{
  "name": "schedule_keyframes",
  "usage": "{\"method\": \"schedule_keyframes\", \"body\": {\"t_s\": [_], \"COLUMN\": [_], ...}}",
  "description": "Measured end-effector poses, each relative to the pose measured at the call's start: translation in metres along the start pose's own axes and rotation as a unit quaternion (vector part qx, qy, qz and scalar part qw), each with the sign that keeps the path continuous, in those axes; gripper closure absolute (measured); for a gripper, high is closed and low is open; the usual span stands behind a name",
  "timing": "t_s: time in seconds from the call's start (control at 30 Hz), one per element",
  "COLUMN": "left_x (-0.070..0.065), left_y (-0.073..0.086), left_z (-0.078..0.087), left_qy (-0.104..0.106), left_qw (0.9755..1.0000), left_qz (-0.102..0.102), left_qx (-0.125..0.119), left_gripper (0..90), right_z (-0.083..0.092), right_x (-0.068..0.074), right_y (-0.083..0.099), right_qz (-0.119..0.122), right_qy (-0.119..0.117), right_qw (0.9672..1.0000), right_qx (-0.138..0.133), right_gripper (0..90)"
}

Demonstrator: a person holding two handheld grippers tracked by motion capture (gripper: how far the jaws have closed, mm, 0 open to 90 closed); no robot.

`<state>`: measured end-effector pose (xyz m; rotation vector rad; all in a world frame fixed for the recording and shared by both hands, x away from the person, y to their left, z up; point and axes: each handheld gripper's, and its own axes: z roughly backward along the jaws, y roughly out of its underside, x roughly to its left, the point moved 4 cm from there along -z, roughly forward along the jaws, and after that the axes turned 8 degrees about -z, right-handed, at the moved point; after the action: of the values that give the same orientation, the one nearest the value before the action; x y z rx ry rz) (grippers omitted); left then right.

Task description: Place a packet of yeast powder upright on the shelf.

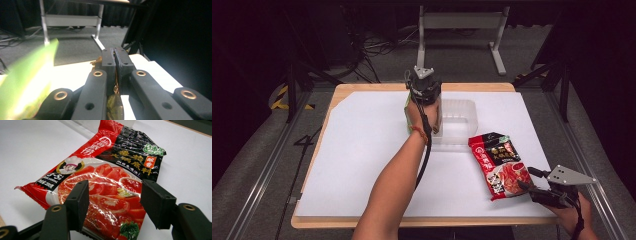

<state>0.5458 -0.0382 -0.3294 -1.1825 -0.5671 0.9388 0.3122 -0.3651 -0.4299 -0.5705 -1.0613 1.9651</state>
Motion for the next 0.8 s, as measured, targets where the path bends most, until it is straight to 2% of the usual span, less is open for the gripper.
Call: {"method": "schedule_keyframes", "body": {"t_s": [0.07, 0.23, 0.4, 0.53, 0.73, 0.8], "left_x": [-0.001, -0.006, -0.006, -0.005, -0.003, -0.004], "left_y": [0.003, 0.016, 0.02, 0.023, 0.027, 0.028], "left_z": [0.0, 0.003, 0.009, 0.012, 0.015, 0.016], "left_qy": [0.005, 0.019, 0.036, 0.041, 0.051, 0.059], "left_qw": [1.0, 0.9995, 0.9989, 0.998, 0.9974, 0.9966], "left_qz": [0.002, -0.023, -0.03, -0.049, -0.05, -0.056], "left_qx": [0.001, 0.001, -0.004, -0.001, -0.006, -0.005], "left_gripper": [86.9, 86.7, 86.1, 85.2, 85.1, 84.7], "right_z": [0.0, 0.0, 0.0, 0.0, -0.001, -0.002], "right_x": [0.0, 0.001, 0.001, 0.0, 0.0, 0.0], "right_y": [0.0, -0.001, -0.001, -0.001, -0.002, -0.002], "right_qz": [0.0, 0.001, 0.001, -0.001, 0.001, 0.001], "right_qy": [0.0, 0.001, 0.002, 0.002, 0.002, 0.001], "right_qw": [1.0, 1.0, 1.0, 1.0, 1.0, 1.0], "right_qx": [-0.001, -0.001, -0.001, -0.004, -0.003, -0.001], "right_gripper": [40.7, 39.7, 39.9, 39.9, 40.1, 40.3]}}
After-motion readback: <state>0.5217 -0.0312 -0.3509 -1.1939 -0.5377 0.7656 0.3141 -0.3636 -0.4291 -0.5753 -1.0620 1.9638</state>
